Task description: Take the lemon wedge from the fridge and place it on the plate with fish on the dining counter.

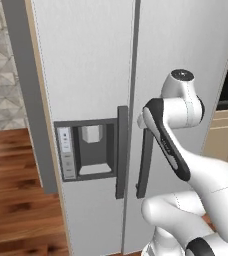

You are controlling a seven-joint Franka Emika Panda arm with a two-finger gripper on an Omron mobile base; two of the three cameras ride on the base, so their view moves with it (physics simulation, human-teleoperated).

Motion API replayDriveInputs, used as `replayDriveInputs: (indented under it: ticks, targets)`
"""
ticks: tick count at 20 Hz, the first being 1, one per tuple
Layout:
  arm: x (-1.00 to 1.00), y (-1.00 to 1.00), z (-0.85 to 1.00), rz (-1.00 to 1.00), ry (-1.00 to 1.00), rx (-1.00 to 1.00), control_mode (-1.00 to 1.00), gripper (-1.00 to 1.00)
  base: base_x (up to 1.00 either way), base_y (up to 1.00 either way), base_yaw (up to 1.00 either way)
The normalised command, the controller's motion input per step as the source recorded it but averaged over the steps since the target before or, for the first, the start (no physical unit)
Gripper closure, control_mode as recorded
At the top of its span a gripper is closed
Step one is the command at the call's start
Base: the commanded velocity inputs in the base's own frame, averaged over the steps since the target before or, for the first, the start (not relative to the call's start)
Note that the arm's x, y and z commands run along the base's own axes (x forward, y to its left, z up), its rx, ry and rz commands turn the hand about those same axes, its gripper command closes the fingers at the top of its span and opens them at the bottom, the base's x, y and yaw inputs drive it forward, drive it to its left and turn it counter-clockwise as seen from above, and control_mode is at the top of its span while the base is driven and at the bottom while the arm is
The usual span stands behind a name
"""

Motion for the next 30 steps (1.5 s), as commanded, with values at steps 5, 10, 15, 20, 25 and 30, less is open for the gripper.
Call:
replayDriveInputs:
  ticks: [5, 10, 15, 20, 25, 30]
  targets:
    - [0.00, 0.00, 0.00, 0.00, 0.00, 0.00, 1.00, -1.00, -0.48, 0.17, 0.00]
    - [0.00, 0.00, 0.00, 0.00, 0.00, 0.00, 1.00, -1.00, -0.93, 0.13, 0.00]
    - [0.00, 0.00, 0.00, 0.00, 0.00, 0.00, 1.00, -1.00, -0.74, 0.03, 0.00]
    - [0.00, 0.00, 0.00, 0.00, 0.00, 0.00, 1.00, -1.00, -0.26, 0.02, 0.00]
    - [-0.01, 0.00, 0.17, 0.00, -0.32, 0.00, -1.00, -1.00, 0.00, 0.00, 0.00]
    - [0.09, 0.00, 0.17, 0.00, -0.37, -0.01, -1.00, -1.00, 0.00, 0.00, 0.00]
